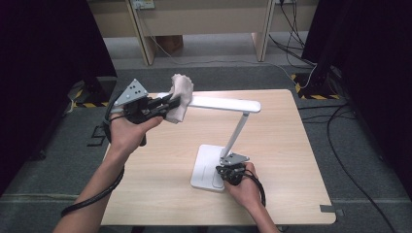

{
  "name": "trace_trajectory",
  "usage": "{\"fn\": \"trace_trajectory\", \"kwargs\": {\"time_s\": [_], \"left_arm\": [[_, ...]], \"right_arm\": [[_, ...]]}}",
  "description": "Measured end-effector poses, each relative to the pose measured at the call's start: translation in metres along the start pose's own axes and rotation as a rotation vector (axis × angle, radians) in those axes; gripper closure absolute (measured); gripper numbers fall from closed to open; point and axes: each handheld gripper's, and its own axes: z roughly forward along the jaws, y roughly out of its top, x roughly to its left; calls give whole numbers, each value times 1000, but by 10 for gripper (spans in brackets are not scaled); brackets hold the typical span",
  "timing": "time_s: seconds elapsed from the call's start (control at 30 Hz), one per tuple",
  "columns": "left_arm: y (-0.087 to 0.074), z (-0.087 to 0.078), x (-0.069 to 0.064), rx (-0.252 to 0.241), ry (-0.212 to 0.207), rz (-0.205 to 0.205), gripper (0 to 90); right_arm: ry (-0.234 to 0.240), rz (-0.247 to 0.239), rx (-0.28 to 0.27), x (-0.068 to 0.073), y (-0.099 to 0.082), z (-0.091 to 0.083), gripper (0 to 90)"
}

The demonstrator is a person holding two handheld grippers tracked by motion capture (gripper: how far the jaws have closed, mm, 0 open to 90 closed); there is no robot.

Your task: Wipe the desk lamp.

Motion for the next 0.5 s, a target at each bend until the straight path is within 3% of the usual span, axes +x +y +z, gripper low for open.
{"fn": "trace_trajectory", "kwargs": {"time_s": [0.5], "left_arm": [[1,7,-9,3,-5,16,780]], "right_arm": [[-1,1,-1,0,0,0,900]]}}
